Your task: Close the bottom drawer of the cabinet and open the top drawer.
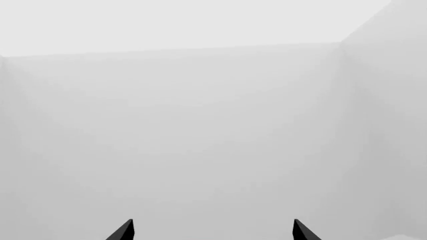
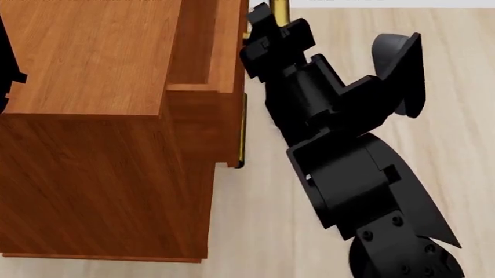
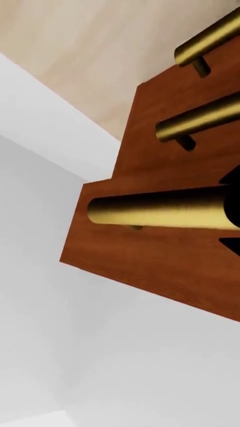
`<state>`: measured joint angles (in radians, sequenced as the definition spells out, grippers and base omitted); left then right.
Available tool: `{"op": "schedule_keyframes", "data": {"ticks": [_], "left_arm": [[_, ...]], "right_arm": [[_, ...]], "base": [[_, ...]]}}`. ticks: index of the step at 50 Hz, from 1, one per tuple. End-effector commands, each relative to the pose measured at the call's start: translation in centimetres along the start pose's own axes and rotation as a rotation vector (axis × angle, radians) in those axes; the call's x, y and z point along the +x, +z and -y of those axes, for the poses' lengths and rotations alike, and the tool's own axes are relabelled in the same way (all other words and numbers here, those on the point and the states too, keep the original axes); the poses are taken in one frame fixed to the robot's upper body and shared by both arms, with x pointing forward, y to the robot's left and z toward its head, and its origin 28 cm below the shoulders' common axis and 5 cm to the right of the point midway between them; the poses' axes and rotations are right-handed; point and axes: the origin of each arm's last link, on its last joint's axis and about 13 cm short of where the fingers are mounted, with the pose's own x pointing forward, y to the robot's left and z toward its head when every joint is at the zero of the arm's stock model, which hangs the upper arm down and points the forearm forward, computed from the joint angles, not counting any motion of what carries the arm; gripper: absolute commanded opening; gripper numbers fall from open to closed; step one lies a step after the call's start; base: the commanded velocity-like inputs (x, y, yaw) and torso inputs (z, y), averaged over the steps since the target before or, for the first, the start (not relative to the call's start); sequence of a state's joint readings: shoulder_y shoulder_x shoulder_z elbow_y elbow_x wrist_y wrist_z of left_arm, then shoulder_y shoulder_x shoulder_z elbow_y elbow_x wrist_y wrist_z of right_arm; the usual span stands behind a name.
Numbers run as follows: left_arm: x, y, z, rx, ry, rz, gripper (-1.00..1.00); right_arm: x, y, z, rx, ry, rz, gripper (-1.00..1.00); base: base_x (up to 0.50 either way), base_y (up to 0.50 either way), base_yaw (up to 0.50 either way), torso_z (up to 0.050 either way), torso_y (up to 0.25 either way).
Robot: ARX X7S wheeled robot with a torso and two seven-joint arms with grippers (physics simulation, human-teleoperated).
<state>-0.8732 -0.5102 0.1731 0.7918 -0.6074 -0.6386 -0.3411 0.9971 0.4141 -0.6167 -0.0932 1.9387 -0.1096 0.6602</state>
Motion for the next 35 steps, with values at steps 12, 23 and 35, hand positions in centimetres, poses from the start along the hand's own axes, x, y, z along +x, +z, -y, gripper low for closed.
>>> {"op": "schedule_keyframes", "data": {"ticks": [12,23,35], "left_arm": [[0.1,0.0,0.1,-0.005,-0.005,0.005,1.0],[0.3,0.1,0.2,-0.005,-0.006,0.009,1.0],[0.4,0.2,0.2,-0.005,-0.008,0.011,1.0]], "right_arm": [[-1.5,1.6,-1.2,-0.025,0.138,0.065,-1.0],[-2.0,2.3,-1.1,-0.023,0.139,0.097,-1.0],[-2.5,3.4,-1.1,-0.017,0.132,0.136,-1.0]], "base": [[0.0,0.0,0.0,0.002,0.008],[0.0,0.0,0.0,0.003,0.008],[0.0,0.0,0.0,0.003,0.008]]}}
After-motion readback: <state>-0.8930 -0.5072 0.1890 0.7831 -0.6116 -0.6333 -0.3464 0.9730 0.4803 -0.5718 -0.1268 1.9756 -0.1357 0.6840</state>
